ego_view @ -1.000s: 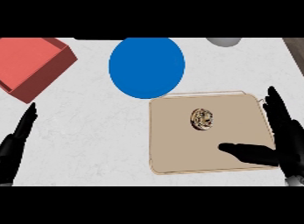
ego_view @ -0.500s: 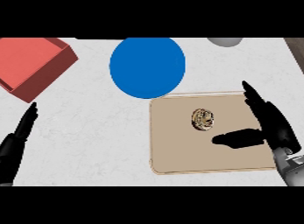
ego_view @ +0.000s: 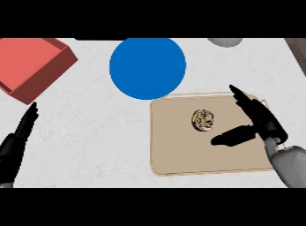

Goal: Pick the cupcake from the tray and place it in the plate

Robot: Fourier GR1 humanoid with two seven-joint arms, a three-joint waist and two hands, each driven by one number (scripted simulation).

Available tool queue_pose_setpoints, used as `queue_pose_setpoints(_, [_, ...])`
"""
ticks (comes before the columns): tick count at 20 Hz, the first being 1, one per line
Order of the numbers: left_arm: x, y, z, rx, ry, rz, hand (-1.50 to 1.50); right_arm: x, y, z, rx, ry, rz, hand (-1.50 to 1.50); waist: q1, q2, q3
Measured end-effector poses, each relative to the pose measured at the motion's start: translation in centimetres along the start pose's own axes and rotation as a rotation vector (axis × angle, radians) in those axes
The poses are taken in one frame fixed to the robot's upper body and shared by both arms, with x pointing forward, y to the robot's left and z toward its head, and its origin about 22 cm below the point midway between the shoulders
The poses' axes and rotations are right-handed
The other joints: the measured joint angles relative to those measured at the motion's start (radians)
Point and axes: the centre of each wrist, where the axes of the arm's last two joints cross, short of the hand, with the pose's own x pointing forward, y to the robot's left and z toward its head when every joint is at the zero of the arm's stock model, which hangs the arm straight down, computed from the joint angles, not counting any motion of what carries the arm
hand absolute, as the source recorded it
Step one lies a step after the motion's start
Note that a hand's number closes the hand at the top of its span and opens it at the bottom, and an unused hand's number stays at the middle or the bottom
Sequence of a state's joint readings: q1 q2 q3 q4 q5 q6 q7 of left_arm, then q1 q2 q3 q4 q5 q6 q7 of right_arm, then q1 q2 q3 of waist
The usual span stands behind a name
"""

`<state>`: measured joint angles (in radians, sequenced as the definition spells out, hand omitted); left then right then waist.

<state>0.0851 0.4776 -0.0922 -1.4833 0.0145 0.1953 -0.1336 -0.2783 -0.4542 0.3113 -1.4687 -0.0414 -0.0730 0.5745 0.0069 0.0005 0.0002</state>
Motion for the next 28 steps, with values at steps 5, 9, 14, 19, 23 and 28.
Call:
queue_pose_setpoints(5, [-0.2,0.2,-0.1,0.011,0.004,-0.004,0.00,-0.6,1.1,-1.2,0.053,-0.004,0.009,-1.50,-0.002,0.000,0.000])
queue_pose_setpoints(9, [-0.3,0.7,0.1,0.008,0.001,-0.011,0.00,-0.9,2.4,-2.2,0.090,0.004,0.025,-1.50,-0.001,0.000,0.000])
queue_pose_setpoints(14, [0.1,0.3,0.2,0.001,0.006,-0.006,0.00,-2.0,3.4,-3.5,0.107,0.024,0.034,-1.50,-0.002,0.000,0.000])
queue_pose_setpoints(19, [0.2,-0.1,0.1,0.002,0.009,-0.004,0.00,-2.5,4.4,-4.0,0.115,0.024,0.036,-1.50,-0.003,-0.001,0.000])
queue_pose_setpoints(23, [0.1,0.4,0.7,0.004,0.008,-0.001,0.00,-2.7,4.8,-4.6,0.112,0.010,0.037,1.50,-0.004,-0.005,-0.004])
queue_pose_setpoints(28, [-0.5,0.3,0.5,0.000,0.005,-0.003,0.00,-3.6,5.1,-5.0,0.087,-0.048,0.013,1.50,-0.007,-0.008,-0.008])
